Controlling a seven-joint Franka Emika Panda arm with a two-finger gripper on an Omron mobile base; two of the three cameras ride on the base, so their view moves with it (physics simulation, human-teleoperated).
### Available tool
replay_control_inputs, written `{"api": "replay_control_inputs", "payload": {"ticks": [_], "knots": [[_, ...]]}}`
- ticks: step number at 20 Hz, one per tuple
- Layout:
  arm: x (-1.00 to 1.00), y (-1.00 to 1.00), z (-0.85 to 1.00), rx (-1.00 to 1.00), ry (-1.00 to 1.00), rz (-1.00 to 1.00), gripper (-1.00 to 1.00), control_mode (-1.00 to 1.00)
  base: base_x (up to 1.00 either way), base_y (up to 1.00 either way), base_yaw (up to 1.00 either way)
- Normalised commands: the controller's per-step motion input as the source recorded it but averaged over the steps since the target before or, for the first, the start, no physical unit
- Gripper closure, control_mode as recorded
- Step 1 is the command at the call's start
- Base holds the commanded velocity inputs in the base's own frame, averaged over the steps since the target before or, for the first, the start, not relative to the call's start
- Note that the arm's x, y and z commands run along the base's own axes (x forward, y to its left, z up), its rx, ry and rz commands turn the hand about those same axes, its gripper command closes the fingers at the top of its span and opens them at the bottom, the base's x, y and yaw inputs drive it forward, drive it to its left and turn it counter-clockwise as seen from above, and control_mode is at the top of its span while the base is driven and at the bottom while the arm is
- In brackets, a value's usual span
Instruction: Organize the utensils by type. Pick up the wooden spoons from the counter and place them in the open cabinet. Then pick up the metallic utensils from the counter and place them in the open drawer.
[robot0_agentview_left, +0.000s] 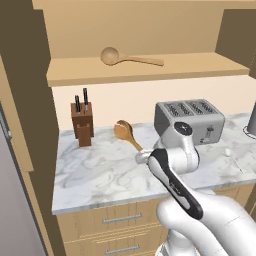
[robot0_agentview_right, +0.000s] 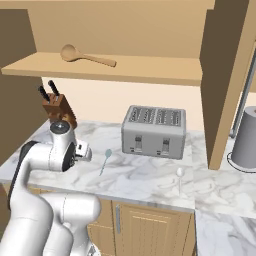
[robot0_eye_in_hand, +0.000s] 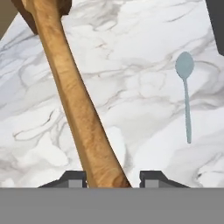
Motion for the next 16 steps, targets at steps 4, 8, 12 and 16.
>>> {"api": "replay_control_inputs", "payload": {"ticks": [4,8,12,16], "knots": [[-0.22,-0.46,0.37,-0.08,0.00,0.10,1.00,-1.00,0.00,0.00,0.00],[-0.13,-0.45,0.46,-0.04,0.00,0.08,1.00,-1.00,0.00,0.00,0.00],[-0.14,-0.44,0.52,-0.09,0.00,0.18,1.00,-1.00,0.00,0.00,0.00],[-0.21,-0.41,0.59,-0.13,0.00,0.24,1.00,-1.00,0.00,0.00,0.00]]}}
